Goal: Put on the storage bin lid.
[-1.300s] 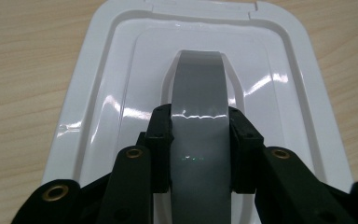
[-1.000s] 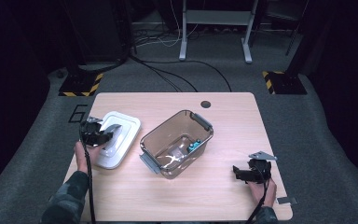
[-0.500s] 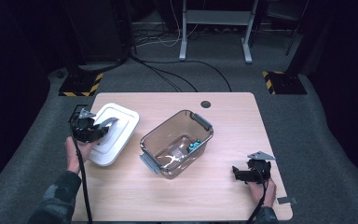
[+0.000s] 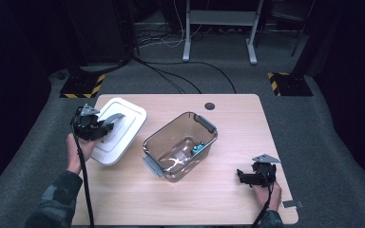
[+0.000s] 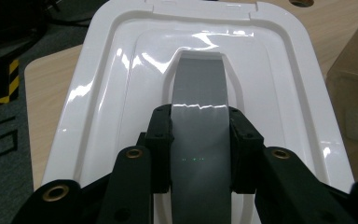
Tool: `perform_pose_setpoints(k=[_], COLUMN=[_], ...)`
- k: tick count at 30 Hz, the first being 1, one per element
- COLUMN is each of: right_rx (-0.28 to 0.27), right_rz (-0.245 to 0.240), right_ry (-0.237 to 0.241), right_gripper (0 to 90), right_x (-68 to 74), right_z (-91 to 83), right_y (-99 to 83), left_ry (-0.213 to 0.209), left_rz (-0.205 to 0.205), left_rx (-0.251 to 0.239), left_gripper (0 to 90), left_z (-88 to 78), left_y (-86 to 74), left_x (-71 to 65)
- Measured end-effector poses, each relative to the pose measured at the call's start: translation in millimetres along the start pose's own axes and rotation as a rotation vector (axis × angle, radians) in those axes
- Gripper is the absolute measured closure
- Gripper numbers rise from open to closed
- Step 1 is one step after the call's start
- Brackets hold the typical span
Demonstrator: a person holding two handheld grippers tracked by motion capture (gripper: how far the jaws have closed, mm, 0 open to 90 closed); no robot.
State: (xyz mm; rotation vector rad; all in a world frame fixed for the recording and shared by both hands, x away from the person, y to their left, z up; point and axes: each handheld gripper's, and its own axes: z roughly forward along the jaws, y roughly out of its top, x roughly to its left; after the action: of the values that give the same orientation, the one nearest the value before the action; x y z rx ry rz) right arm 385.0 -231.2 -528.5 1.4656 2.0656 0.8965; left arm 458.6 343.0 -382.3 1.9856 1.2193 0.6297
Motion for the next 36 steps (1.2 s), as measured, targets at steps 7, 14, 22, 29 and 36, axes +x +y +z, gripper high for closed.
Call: perform_pose_setpoints(k=[7,14,22,29,36], right_rx=[-0.003,-0.003,-0.001,-0.002,-0.001], right_rz=[0.001,0.001,0.003,0.0,0.003], right_ry=[0.006,0.009,0.006,0.006,0.007], right_gripper=[4.0,3.9,4.2,4.2,4.2], right_x=[0.4,0.4,0.9,0.6,0.9], right_z=[0.1,0.1,0.0,0.0,0.0], right_y=[0.2,0.2,0.1,0.1,0.1], left_ry=[-0.023,-0.041,-0.069,-0.09,-0.114], left_rz=[0.01,0.046,0.075,0.098,0.114], left_rx=[-0.015,-0.03,-0.054,-0.06,-0.064], left_gripper=[67.1,67.0,67.0,67.0,67.0], left_z=[-8.9,-15.3,-19.5,-20.0,-16.6], left_y=[8.8,21.0,35.8,46.5,55.8], left_x=[-5.9,-16.1,-32.8,-45.8,-59.7])
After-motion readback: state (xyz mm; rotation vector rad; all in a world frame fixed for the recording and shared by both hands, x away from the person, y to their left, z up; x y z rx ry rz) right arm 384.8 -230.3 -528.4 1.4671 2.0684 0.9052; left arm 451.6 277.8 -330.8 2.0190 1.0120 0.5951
